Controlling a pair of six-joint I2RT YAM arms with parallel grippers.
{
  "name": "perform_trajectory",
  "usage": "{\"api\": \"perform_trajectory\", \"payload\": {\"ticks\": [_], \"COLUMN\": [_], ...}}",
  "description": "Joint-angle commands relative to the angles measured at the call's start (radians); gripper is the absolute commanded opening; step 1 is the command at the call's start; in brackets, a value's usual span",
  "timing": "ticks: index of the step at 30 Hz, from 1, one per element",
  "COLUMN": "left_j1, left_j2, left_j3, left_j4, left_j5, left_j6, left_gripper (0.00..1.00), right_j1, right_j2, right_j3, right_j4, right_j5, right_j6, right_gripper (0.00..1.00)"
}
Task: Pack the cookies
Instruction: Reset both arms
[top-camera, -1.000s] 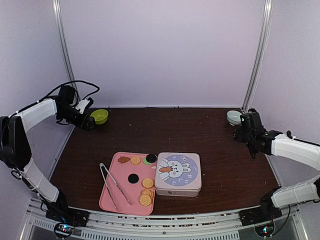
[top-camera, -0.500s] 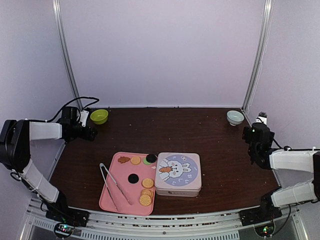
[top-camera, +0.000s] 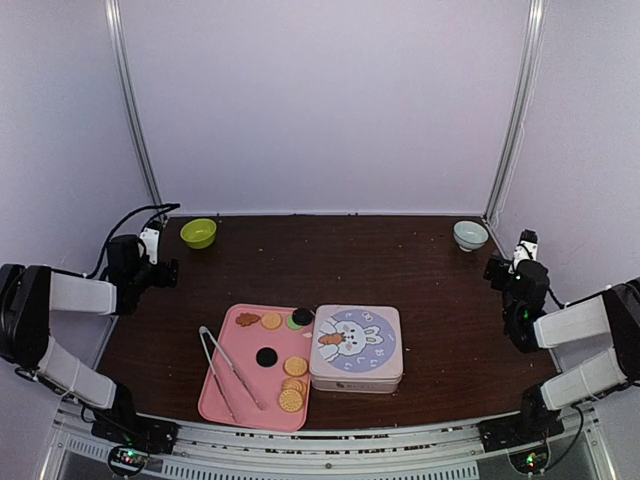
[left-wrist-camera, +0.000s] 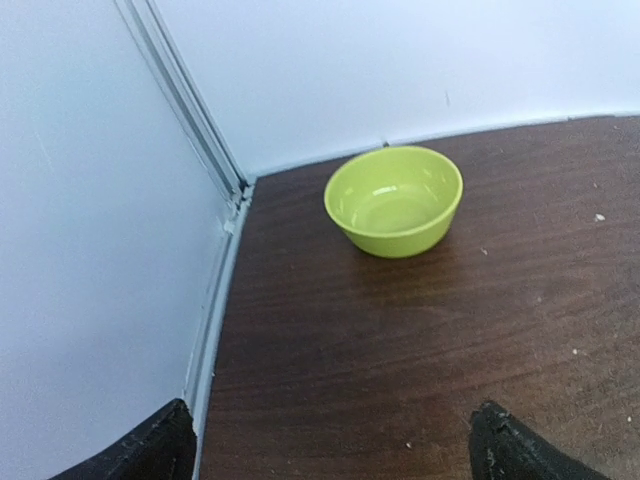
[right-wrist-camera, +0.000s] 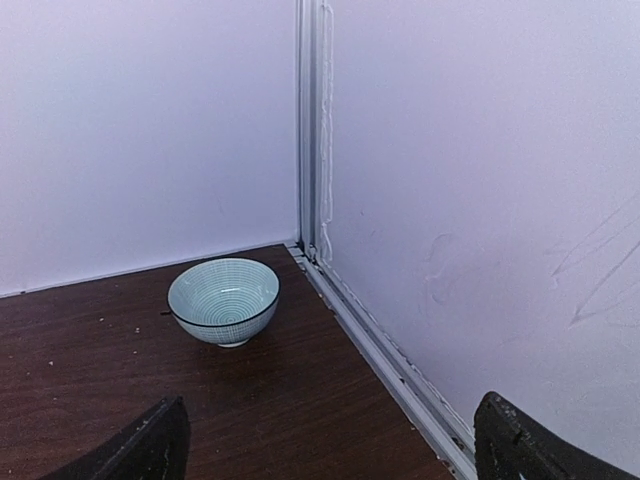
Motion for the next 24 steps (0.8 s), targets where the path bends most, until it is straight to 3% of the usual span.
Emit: {"api": "perform_trajectory", "payload": {"ticks": [1, 4, 7, 9, 24], "left_j1": [0.01, 0.012, 0.012, 0.035, 0.038], "left_j2": [-0.017, 0.028, 0.022, 0.014, 0.02], "left_j3": [-0.121, -0.316, -0.232, -0.19, -0.189], "left_j4": [0.366, 0.751, 0.589, 0.509, 0.521], "left_j5": [-0.058, -0.001, -0.06, -0.021, -0.011], "left_j6": [-0.026, -0.012, -0.033, -0.054, -0.052], "left_gripper": [0.98, 0.98, 0.98, 0.98, 0.98], "right_j1": [-0.024, -0.024, -0.037, -0.055, -0.056], "right_j2": [0.059, 0.04, 0.053, 0.047, 0.049], "right_j3": [-0.051, -0.039, -0.015, -0.01, -0.015], "right_j4": [0.222, 0.159, 0.138, 0.117, 0.133], "right_j5": [-0.228, -0.233, -0.196, -0.212, -0.214], "right_j6": [-0.077, -0.062, -0.031, -0.014, -0.018], "right_gripper": [1.0, 1.0, 1.0, 1.0, 1.0]}}
